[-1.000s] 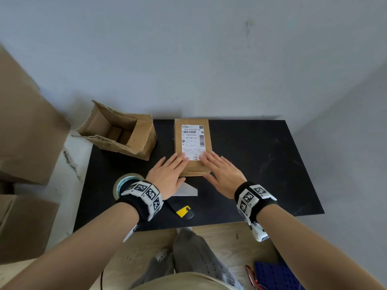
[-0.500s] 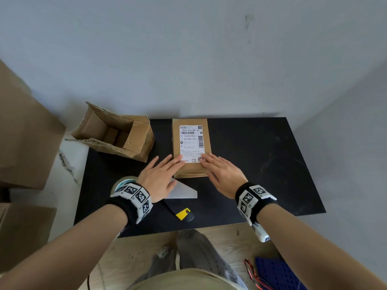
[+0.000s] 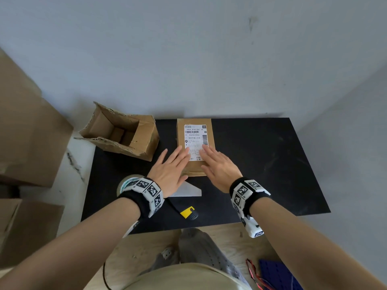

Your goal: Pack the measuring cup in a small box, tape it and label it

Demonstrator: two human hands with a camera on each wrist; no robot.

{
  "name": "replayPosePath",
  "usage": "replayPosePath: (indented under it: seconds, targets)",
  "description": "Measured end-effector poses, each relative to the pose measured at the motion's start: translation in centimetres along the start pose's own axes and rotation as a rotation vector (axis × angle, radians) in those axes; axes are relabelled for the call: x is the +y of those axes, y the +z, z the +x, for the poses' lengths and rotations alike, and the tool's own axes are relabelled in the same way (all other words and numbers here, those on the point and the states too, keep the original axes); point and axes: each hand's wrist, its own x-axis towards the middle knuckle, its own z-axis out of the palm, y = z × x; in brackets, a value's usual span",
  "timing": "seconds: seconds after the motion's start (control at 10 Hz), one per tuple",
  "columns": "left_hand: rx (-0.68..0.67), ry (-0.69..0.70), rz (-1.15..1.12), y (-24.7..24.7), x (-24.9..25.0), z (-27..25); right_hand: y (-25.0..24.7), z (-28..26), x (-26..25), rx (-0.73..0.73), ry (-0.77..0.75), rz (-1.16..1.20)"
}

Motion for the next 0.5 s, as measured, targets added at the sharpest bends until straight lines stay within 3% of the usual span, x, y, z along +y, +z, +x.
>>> replayPosePath:
  seconds: [0.1, 0.3, 0.4, 0.5]
  targets:
    - [-0.090, -0.038, -0.035, 0.6, 0.4, 0.6, 0.4, 0.8, -0.7, -0.128, 0.068, -0.092]
    - [-0.169, -0.161, -0.224, 0.3, 0.1, 1.5, -0.1, 1.7, 0.1, -0.154, 0.134, -0.150]
    - [-0.156, -0.245, -0.293, 0.0, -0.1, 1.5, -1.3, 0.9, 0.4, -0.109, 0.296, -0.015]
    - [-0.037, -0.311, -0.350, -0.6, -0.4, 0.6, -2.7, 0.2, 0.2, -0.041, 0.350, -0.005]
